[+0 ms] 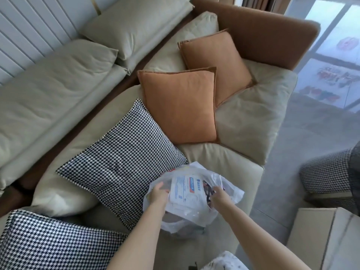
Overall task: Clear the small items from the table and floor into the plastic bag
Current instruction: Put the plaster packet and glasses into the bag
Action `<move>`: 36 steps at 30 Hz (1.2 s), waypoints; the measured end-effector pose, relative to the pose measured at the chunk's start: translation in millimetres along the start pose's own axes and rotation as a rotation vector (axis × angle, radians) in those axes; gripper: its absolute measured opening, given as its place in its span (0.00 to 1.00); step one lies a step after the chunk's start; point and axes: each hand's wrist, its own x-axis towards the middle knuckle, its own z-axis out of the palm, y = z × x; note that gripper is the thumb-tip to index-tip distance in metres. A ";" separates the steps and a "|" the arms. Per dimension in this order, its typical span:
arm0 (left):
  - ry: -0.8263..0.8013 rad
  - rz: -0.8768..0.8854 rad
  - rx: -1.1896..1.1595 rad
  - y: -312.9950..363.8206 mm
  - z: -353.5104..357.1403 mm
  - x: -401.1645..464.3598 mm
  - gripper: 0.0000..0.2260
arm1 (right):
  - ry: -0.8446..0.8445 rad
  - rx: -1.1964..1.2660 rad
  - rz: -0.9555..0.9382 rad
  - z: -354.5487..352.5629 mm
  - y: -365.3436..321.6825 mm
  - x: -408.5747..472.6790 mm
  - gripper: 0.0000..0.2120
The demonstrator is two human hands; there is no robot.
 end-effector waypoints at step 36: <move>-0.579 1.085 1.489 -165.6 130.5 -364.2 0.18 | 0.628 0.210 0.222 -37.3 339.5 -347.0 0.14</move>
